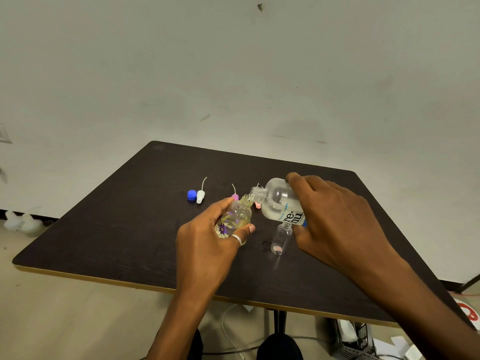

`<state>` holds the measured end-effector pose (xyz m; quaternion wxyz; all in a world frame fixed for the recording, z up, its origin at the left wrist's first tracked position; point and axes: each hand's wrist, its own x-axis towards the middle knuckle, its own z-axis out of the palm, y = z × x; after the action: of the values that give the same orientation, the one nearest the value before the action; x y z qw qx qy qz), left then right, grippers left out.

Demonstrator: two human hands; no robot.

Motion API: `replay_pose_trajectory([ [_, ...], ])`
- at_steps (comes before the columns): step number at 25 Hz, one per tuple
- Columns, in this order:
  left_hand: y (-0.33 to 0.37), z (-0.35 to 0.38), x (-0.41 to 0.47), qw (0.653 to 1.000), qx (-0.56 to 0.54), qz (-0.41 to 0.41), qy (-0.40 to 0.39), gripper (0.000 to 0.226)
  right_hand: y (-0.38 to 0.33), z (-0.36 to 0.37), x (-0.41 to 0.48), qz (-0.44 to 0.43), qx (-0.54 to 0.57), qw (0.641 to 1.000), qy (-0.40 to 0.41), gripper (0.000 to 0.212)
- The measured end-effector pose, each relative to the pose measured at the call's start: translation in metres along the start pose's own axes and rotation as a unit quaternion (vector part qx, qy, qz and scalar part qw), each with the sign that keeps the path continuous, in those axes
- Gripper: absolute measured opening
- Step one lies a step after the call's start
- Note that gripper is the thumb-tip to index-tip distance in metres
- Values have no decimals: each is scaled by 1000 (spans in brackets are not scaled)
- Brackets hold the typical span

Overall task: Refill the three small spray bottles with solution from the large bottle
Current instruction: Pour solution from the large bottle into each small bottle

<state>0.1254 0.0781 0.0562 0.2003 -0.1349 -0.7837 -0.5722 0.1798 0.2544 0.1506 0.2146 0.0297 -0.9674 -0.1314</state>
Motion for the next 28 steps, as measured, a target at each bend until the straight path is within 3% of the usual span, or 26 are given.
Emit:
replay_pose_trajectory([
  [28,0,0,0,1000,-18,-4,-3,63,0,-2,0,0,-8,1000,3,77],
])
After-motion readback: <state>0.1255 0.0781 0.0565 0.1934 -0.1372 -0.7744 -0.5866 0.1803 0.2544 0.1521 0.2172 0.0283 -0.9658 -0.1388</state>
